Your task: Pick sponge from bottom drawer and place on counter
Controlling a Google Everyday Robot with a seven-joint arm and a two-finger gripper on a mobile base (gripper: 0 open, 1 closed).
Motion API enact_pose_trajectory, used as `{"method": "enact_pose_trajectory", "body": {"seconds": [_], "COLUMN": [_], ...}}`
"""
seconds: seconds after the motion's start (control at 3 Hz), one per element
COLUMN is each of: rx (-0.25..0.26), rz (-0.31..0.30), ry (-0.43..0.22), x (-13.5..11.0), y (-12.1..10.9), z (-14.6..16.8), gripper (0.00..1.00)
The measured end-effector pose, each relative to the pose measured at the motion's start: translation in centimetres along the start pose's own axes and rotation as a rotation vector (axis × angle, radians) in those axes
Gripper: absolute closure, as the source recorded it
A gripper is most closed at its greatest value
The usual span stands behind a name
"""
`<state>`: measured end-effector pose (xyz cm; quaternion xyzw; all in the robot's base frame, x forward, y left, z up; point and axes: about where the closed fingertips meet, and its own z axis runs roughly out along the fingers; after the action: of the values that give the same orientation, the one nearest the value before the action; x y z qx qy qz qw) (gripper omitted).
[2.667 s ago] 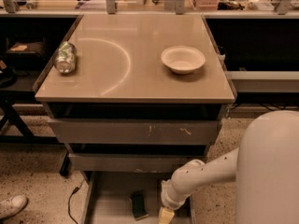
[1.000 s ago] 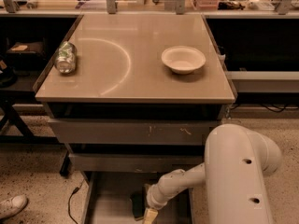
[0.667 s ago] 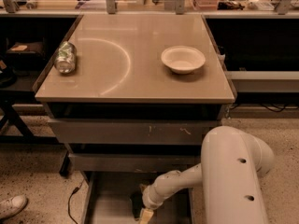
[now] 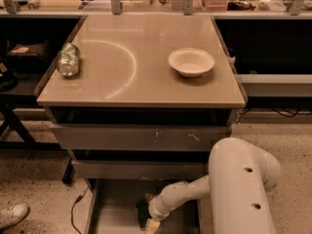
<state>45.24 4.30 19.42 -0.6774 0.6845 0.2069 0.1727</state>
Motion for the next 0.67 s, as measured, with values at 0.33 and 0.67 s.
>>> {"method": "enact_pose_trajectory", "body": {"seconds": [0.33, 0.67], "rx": [-0.001, -0.001], "rz": [0.012, 0.013], "ry": [0.015, 0.014], "x": [2.31, 2.35], "y": [-0.87, -0.93], "z": [2.68, 2.78], "gripper": [0.00, 0.00]}}
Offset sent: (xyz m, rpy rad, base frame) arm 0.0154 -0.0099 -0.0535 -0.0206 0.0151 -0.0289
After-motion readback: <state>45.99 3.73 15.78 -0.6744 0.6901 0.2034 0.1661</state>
